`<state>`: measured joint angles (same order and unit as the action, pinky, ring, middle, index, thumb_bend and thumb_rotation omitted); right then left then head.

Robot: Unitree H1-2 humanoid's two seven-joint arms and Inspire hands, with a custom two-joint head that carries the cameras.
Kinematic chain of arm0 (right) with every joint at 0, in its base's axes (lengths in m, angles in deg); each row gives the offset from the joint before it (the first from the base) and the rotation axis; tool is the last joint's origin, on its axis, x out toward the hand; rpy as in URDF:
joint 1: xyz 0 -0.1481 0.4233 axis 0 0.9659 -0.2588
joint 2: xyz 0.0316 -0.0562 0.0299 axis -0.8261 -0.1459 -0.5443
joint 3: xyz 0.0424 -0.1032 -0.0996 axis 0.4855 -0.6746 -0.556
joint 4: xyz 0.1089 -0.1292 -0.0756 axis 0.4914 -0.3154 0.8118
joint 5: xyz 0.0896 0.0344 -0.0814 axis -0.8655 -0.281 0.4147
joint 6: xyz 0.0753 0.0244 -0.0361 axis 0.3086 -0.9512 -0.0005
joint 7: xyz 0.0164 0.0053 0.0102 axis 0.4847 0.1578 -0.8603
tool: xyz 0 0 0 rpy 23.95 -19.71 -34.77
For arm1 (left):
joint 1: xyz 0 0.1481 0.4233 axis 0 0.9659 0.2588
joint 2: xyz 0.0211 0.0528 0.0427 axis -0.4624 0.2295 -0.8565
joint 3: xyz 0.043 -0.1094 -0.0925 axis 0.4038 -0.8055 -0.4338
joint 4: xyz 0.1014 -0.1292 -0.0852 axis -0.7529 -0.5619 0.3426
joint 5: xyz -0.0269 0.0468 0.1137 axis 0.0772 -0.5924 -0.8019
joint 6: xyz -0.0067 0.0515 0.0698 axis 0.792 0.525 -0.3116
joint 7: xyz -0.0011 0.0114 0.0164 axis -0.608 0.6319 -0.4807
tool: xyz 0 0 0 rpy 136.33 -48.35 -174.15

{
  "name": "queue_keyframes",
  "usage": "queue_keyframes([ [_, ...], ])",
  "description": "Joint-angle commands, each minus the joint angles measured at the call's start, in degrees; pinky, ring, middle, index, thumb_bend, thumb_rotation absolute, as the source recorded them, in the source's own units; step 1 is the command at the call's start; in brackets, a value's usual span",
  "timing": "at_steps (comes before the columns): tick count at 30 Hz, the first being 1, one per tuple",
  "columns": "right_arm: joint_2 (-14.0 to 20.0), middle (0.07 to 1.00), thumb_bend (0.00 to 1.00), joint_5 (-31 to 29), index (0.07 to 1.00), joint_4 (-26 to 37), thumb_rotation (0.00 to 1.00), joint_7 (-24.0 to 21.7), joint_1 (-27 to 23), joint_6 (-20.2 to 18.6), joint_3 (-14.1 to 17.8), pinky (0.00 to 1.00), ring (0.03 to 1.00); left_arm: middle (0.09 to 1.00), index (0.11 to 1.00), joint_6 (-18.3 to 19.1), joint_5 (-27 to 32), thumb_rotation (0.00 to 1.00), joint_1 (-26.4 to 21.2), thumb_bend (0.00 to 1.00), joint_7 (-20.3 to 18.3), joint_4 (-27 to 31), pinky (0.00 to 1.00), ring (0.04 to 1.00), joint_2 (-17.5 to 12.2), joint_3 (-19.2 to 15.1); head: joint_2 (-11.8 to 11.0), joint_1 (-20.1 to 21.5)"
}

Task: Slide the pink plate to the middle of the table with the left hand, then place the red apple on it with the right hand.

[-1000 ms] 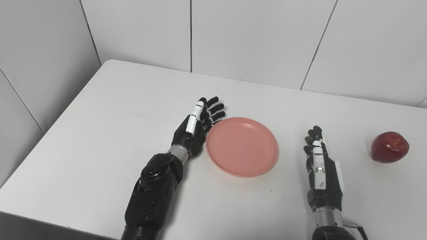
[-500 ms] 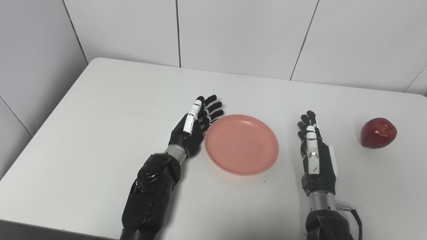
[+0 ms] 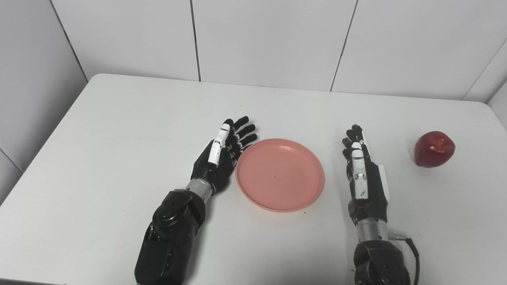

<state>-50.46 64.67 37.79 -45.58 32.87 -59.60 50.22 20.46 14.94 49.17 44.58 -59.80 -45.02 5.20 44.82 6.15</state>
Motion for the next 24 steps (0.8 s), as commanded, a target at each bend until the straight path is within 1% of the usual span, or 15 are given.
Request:
queue_keyframes([
  [1, -0.4, 0.960, 0.26, 0.1, 0.964, 1.0, 1.00, -0.1, -2.1, 0.2, -0.1, 0.99, 0.960, 0.898, 0.881, 0.2, 0.1, 1.00, -0.2, 0.37, -0.3, 0.3, 0.89, 0.893, 0.0, -0.2, 0.2, 1.2],
  [9, -0.1, 0.955, 0.26, 0.9, 0.961, 1.4, 1.00, 0.3, -2.2, -0.4, 0.1, 1.00, 0.954, 0.894, 0.876, -0.5, -0.1, 1.00, -0.1, 0.37, -0.1, -0.3, 0.89, 0.889, 0.2, -1.0, 0.2, 3.4],
  [10, 0.0, 0.954, 0.26, 1.2, 0.960, 1.5, 1.00, 0.4, -2.3, -0.1, 0.1, 1.00, 0.952, 0.894, 0.875, -0.5, -0.1, 1.00, -0.1, 0.37, -0.1, -0.4, 0.89, 0.888, 0.2, -1.1, 0.0, 4.6],
  [13, 0.2, 0.950, 0.26, 1.7, 0.957, 2.1, 1.00, 0.5, -2.6, 0.7, 0.3, 0.98, 0.948, 0.896, 0.877, -1.0, -0.4, 1.00, 0.0, 0.37, -0.2, -0.8, 0.89, 0.891, -0.1, -1.3, -0.1, 6.0],
  [14, 0.3, 0.950, 0.26, 2.0, 0.958, 2.3, 1.00, 0.6, -2.8, 0.9, 0.4, 0.97, 0.947, 0.893, 0.877, -1.3, -0.4, 1.00, 0.0, 0.37, -0.3, -1.1, 0.89, 0.888, -0.3, -1.4, -0.2, 7.1],
  [15, 0.5, 0.952, 0.27, 2.5, 0.959, 2.5, 1.00, 0.7, -3.0, 1.1, 0.5, 0.97, 0.948, 0.893, 0.877, -1.6, -0.3, 1.00, -0.1, 0.37, -0.5, -1.4, 0.89, 0.888, -0.4, -1.6, -0.2, 7.1],
  [16, 0.8, 0.951, 0.27, 3.0, 0.959, 2.7, 1.00, 0.7, -3.3, 1.2, 0.6, 0.97, 0.947, 0.892, 0.876, -1.8, -0.2, 1.00, -0.1, 0.37, -0.6, -1.8, 0.89, 0.886, -0.5, -1.8, -0.4, 8.4],
  [17, 1.0, 0.948, 0.27, 3.7, 0.956, 3.0, 1.00, 0.9, -3.6, 0.8, 0.7, 0.97, 0.945, 0.890, 0.874, -1.9, 0.1, 1.00, -0.2, 0.37, -0.7, -2.1, 0.88, 0.884, -0.5, -2.1, -0.4, 8.4],
  [19, 1.4, 0.941, 0.30, 4.9, 0.949, 3.6, 1.00, 1.2, -4.3, -0.3, 1.0, 0.97, 0.940, 0.892, 0.873, -2.2, 0.3, 1.00, -0.3, 0.37, -0.9, -2.7, 0.88, 0.886, -0.6, -2.7, -0.5, 8.8],
  [20, 1.8, 0.932, 0.33, 6.1, 0.940, 3.8, 1.00, 1.4, -4.7, -0.3, 1.1, 0.95, 0.928, 0.892, 0.871, -2.4, 0.4, 1.00, -0.4, 0.37, -0.8, -3.0, 0.89, 0.887, -0.7, -2.9, -0.8, 10.2],
  [21, 2.2, 0.930, 0.34, 7.1, 0.939, 3.9, 1.00, 1.5, -5.1, -0.4, 1.2, 0.95, 0.926, 0.892, 0.871, -2.6, 0.4, 1.00, -0.5, 0.37, -0.9, -3.3, 0.89, 0.887, -0.7, -3.2, -1.1, 10.9],
  [22, 2.6, 0.924, 0.39, 7.9, 0.931, 4.3, 0.97, 1.6, -5.4, -0.9, 1.4, 0.93, 0.919, 0.894, 0.871, -2.8, 0.4, 1.00, -0.5, 0.37, -1.1, -3.7, 0.89, 0.889, -0.8, -3.3, -1.1, 10.9],
  [24, 3.2, 0.916, 0.44, 9.4, 0.921, 5.1, 0.92, 1.6, -6.1, -1.5, 1.8, 0.88, 0.910, 0.895, 0.873, -3.3, 0.5, 1.00, -0.6, 0.37, -1.5, -4.3, 0.89, 0.890, -1.1, -3.6, -1.1, 10.9],
])
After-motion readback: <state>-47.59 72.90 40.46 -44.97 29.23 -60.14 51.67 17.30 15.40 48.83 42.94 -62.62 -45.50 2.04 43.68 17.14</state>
